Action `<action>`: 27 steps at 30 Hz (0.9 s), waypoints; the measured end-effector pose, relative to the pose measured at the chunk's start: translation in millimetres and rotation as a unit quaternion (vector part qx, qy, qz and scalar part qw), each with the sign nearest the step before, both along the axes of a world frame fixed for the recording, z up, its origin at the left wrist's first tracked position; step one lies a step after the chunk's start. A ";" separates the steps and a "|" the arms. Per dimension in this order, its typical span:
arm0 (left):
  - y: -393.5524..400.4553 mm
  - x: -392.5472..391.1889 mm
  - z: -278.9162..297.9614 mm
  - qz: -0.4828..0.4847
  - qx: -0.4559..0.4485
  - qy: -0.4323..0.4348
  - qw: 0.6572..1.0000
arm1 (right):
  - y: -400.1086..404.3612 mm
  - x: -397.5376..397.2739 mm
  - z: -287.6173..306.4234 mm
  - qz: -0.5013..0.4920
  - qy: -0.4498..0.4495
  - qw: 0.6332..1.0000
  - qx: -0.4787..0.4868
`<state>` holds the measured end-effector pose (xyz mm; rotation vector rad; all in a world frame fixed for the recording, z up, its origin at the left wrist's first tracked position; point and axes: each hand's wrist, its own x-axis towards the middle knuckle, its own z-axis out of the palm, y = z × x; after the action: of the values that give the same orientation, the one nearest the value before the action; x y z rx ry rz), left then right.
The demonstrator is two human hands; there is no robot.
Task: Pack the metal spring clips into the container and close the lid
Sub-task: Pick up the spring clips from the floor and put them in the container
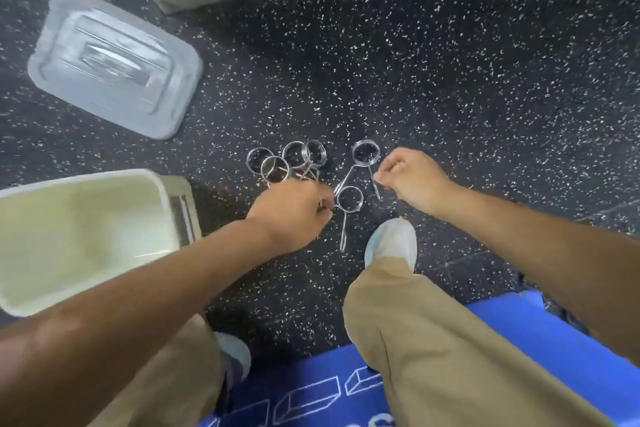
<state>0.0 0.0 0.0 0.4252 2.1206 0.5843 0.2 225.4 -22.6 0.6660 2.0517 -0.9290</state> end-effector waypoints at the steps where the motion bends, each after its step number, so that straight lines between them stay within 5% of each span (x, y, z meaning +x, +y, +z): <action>1: 6.8 2.9 -12.1 -0.038 -0.022 0.020 0.999 | 0.4 0.6 -13.9 0.055 0.026 0.998 0.028; 6: 35.0 13.8 -75.2 -0.189 -0.050 0.137 0.971 | 4.1 -5.1 -69.7 0.282 0.119 0.944 0.124; 12: 55.5 19.0 -125.4 -0.322 -0.054 0.187 0.926 | 9.3 -13.0 -117.0 0.547 0.207 0.783 0.213; 18: 58.9 18.8 -157.1 -0.386 -0.022 0.227 0.894 | 17.6 -20.7 -140.3 0.632 0.273 0.690 0.223; 27: 53.8 18.8 -158.1 -0.477 0.029 0.242 0.845 | 18.4 -29.4 -151.0 0.680 0.310 0.619 0.242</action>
<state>18.8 53.8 -158.1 1.6724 1.9872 -0.0692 -29.1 243.8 -173.6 -1.1492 2.5080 0.4279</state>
